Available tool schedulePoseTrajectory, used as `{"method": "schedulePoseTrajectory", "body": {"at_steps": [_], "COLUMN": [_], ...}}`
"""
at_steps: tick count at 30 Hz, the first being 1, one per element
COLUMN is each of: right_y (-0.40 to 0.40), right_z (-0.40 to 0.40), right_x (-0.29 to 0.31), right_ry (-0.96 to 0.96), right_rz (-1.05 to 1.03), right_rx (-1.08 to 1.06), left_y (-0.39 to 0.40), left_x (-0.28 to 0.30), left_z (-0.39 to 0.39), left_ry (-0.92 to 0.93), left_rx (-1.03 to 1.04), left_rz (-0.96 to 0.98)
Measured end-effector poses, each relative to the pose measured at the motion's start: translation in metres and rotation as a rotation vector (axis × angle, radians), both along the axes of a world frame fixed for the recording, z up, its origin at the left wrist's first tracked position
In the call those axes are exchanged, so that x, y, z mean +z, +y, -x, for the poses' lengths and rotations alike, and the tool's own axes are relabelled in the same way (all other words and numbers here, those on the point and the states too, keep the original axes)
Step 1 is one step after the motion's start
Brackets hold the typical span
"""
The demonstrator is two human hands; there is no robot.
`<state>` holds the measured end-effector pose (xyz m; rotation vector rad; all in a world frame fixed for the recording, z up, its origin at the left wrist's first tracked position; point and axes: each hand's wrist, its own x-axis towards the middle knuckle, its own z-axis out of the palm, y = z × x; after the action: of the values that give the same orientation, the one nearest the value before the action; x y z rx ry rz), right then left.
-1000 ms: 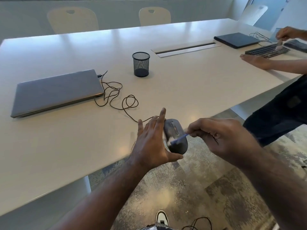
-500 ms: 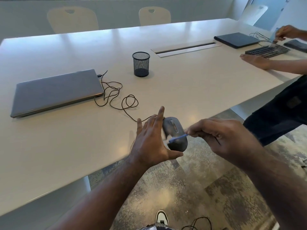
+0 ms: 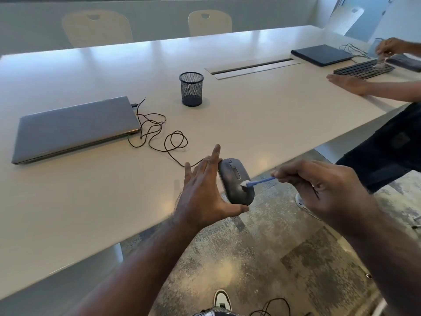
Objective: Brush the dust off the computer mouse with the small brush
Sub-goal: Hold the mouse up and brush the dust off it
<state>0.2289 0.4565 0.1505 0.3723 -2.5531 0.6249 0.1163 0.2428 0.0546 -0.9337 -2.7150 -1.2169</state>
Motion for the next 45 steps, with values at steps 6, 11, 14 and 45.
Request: {"method": "schedulePoseTrajectory", "body": {"at_steps": [6, 11, 14, 45], "right_y": [0.003, -0.023, -0.03, -0.008], "right_z": [0.005, 0.02, 0.032, 0.023], "right_x": [0.002, -0.007, -0.014, 0.008], "right_ry": [0.046, -0.038, -0.01, 0.016], "right_rz": [0.078, 0.417, 0.386, -0.013], "right_rx": [-0.089, -0.125, -0.202, -0.009], "left_y": [-0.002, 0.006, 0.007, 0.009], "left_x": [0.003, 0.005, 0.007, 0.005], "left_z": [-0.001, -0.01, -0.012, -0.011], "left_ry": [0.011, 0.028, 0.048, 0.059], "left_rx": [-0.001, -0.072, -0.084, -0.077], "left_rz": [0.018, 0.047, 0.051, 0.089]}}
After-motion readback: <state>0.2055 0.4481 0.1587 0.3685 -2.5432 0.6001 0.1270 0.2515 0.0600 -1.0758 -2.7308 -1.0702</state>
